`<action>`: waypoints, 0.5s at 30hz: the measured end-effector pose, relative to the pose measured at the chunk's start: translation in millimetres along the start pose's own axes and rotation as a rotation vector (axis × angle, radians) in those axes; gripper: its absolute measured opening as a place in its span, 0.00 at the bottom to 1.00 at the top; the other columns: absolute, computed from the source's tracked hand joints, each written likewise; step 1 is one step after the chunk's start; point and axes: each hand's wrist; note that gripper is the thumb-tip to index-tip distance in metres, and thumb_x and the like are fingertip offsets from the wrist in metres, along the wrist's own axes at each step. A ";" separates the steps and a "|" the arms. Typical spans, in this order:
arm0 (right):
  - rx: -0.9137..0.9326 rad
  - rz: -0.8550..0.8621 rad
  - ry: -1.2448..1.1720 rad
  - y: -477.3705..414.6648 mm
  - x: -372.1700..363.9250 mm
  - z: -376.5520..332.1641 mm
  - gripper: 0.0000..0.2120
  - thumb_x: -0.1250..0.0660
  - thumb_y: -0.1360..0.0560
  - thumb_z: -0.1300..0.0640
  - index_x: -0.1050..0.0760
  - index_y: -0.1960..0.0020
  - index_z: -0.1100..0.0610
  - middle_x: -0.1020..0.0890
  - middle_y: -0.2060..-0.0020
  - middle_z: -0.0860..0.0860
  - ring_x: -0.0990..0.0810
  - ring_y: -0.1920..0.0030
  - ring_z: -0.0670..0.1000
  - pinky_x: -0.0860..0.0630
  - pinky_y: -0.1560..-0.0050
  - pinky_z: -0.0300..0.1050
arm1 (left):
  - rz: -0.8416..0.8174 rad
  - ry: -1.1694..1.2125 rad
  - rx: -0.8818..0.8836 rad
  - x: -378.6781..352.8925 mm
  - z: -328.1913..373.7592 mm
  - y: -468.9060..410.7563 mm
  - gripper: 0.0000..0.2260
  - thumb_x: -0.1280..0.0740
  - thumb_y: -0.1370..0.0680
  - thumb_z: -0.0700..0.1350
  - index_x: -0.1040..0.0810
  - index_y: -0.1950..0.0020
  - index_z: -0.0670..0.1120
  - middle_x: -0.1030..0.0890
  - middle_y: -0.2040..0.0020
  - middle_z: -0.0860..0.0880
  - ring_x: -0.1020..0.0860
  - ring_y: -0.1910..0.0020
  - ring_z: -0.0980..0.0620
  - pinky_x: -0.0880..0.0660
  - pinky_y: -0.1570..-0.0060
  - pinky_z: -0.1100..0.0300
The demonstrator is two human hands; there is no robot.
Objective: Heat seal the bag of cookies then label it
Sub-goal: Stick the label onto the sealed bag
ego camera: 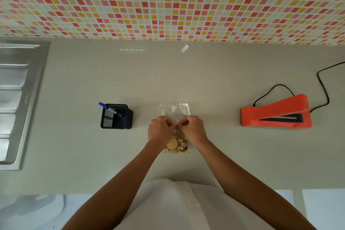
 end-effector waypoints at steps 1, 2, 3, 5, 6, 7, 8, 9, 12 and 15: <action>0.003 0.003 0.011 -0.2 -0.6 -0.2 0.01 0.26 0.31 0.60 0.17 0.60 0.57 0.16 0.65 0.47 0.17 0.63 0.46 0.19 0.58 0.42 | 0.003 -0.005 -0.001 0.2 0.4 0.1 0.03 0.29 0.28 0.46 0.17 0.58 0.49 0.16 0.61 0.51 0.19 0.61 0.50 0.19 0.59 0.56; 0.008 0.006 0.025 -0.3 -1.2 -0.6 0.01 0.26 0.31 0.59 0.17 0.60 0.57 0.16 0.65 0.48 0.17 0.63 0.46 0.18 0.58 0.43 | 0.005 -0.010 -0.001 0.2 0.6 0.1 0.03 0.29 0.28 0.46 0.17 0.58 0.48 0.17 0.61 0.51 0.19 0.62 0.50 0.19 0.59 0.56; 0.009 0.009 0.038 -0.5 -1.7 -1.1 0.02 0.26 0.31 0.58 0.17 0.60 0.56 0.16 0.65 0.48 0.17 0.62 0.46 0.18 0.57 0.44 | 0.007 -0.016 -0.002 0.2 0.6 0.2 0.02 0.29 0.28 0.46 0.17 0.58 0.48 0.17 0.61 0.51 0.19 0.62 0.50 0.19 0.60 0.56; 0.002 0.016 0.060 -0.3 -2.3 -1.7 0.03 0.26 0.31 0.57 0.18 0.60 0.55 0.17 0.64 0.47 0.17 0.62 0.47 0.18 0.57 0.45 | 0.009 -0.023 -0.003 0.2 0.3 0.1 0.02 0.29 0.28 0.45 0.18 0.58 0.48 0.17 0.62 0.51 0.19 0.62 0.50 0.19 0.60 0.56; -0.005 0.021 0.068 -0.1 -2.3 -1.6 0.03 0.26 0.31 0.56 0.19 0.60 0.54 0.17 0.64 0.47 0.18 0.61 0.47 0.19 0.57 0.45 | 0.011 -0.024 -0.003 0.2 -0.1 0.2 0.02 0.29 0.28 0.45 0.18 0.58 0.48 0.18 0.62 0.51 0.19 0.62 0.50 0.19 0.61 0.55; -0.012 0.027 0.073 0.2 -1.7 -1.4 0.04 0.25 0.31 0.55 0.20 0.61 0.54 0.18 0.64 0.46 0.18 0.62 0.48 0.19 0.58 0.46 | 0.011 -0.026 -0.001 0.3 -0.3 0.5 0.02 0.30 0.27 0.45 0.19 0.59 0.48 0.18 0.62 0.51 0.19 0.62 0.50 0.19 0.61 0.55; -0.022 0.034 0.077 0.8 -0.6 -1.1 0.06 0.25 0.31 0.54 0.21 0.62 0.53 0.18 0.65 0.46 0.18 0.62 0.48 0.19 0.59 0.46 | 0.015 -0.031 0.003 0.6 -0.7 0.6 0.03 0.29 0.27 0.46 0.19 0.59 0.48 0.18 0.62 0.51 0.19 0.63 0.50 0.20 0.62 0.56; -0.034 0.040 0.080 1.2 0.6 -0.2 0.07 0.25 0.32 0.53 0.22 0.62 0.53 0.19 0.65 0.46 0.19 0.63 0.48 0.20 0.60 0.46 | 0.021 -0.038 0.007 0.9 -1.6 0.9 0.04 0.29 0.27 0.47 0.20 0.60 0.48 0.19 0.63 0.51 0.20 0.63 0.50 0.21 0.63 0.57; -0.061 0.059 0.083 2.7 6.3 3.0 0.11 0.23 0.33 0.50 0.23 0.62 0.53 0.19 0.66 0.46 0.19 0.63 0.49 0.21 0.61 0.47 | 0.043 -0.081 0.013 2.7 -4.7 0.9 0.08 0.28 0.28 0.50 0.23 0.60 0.47 0.20 0.63 0.51 0.21 0.64 0.50 0.25 0.65 0.59; -0.078 0.082 0.097 4.3 11.1 8.5 0.12 0.23 0.34 0.49 0.25 0.64 0.52 0.19 0.67 0.46 0.19 0.64 0.49 0.19 0.61 0.49 | 0.078 -0.192 -0.022 3.9 -4.6 2.7 0.14 0.29 0.28 0.53 0.28 0.52 0.45 0.23 0.59 0.51 0.23 0.60 0.48 0.24 0.57 0.54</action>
Point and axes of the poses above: each hand's wrist, its own y-axis away from the middle knuckle, its own x-axis out of the back of the hand, z = x × y
